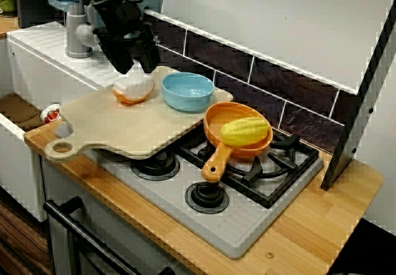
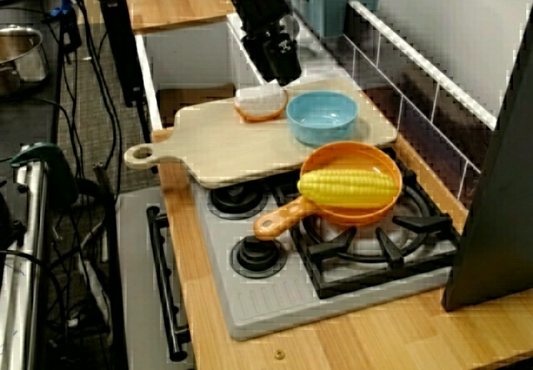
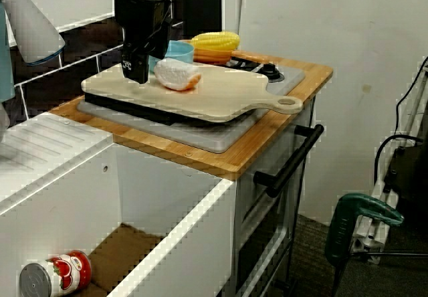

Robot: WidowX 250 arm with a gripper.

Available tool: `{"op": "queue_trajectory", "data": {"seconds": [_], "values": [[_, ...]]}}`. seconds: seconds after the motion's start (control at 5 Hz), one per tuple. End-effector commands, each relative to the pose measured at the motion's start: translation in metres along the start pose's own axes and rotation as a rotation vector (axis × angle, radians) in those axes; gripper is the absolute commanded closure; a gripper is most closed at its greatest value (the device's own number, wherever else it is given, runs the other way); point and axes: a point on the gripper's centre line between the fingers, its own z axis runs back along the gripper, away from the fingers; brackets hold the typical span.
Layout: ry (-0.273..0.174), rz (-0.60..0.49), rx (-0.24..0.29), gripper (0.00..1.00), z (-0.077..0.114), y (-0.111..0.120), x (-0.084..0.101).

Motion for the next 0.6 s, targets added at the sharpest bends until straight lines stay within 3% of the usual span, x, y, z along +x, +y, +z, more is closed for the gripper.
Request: {"op": "queue_trajectory", "data": {"seconds": [0.0,0.4], "values": [[-0.068,-0.017,0.005,0.00,0.023,-0.001,0.008],[-0.070,-0.009,0.020,0.00,0.012,0.004,0.005]]}}
